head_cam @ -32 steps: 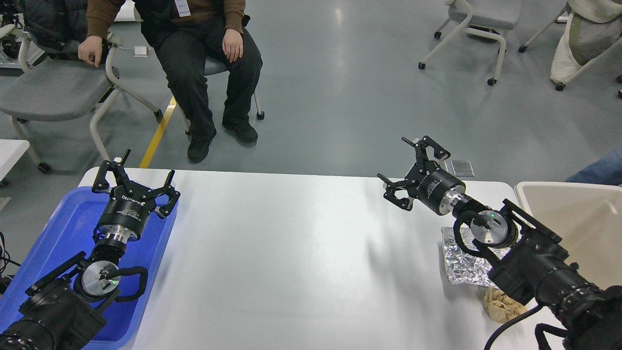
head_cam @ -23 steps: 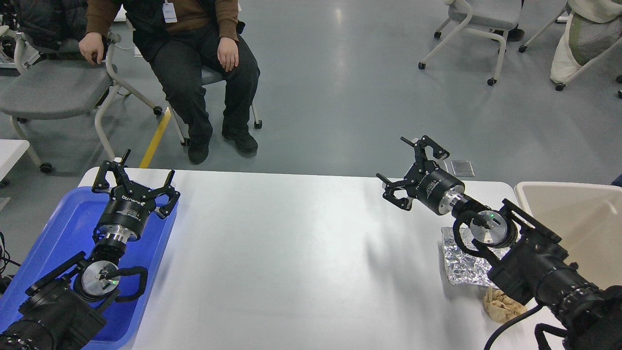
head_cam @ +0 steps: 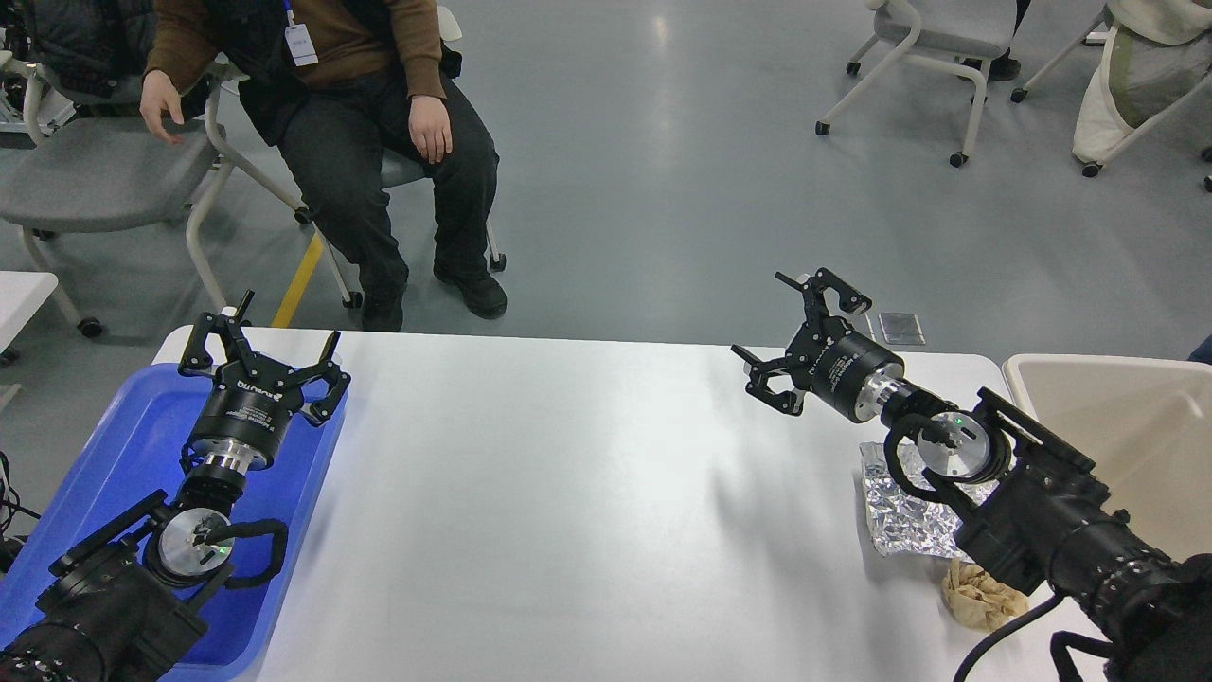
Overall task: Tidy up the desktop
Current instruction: 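Raise the right gripper up and away from the silver foil wrapper, then swing the right gripper out past the bin and lower it beside the foil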
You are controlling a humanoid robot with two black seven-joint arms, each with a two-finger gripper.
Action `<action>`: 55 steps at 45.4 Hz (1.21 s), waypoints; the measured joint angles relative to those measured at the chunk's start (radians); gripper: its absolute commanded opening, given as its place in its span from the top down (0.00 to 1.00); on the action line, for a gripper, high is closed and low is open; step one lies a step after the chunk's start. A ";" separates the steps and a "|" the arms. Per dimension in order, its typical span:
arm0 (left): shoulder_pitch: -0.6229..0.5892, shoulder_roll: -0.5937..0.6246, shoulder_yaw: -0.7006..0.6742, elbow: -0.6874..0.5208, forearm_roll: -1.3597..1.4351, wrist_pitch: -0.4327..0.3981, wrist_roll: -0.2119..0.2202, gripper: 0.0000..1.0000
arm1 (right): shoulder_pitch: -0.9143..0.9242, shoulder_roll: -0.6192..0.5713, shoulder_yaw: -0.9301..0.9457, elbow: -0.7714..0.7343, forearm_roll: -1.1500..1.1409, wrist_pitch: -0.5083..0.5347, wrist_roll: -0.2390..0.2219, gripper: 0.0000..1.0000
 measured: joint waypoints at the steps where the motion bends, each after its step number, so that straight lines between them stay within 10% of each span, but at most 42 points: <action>1: 0.000 0.000 0.000 0.000 0.000 0.000 0.000 0.00 | 0.000 -0.001 -0.001 0.001 0.000 0.001 0.000 0.00; 31: 0.000 0.000 0.000 0.000 0.000 -0.002 0.000 0.00 | -0.047 -0.397 -0.029 0.418 -0.034 0.000 -0.001 0.00; 55: 0.000 0.001 0.000 0.000 0.000 -0.004 -0.001 0.00 | -0.055 -0.818 -0.164 0.601 -0.586 0.003 0.034 0.00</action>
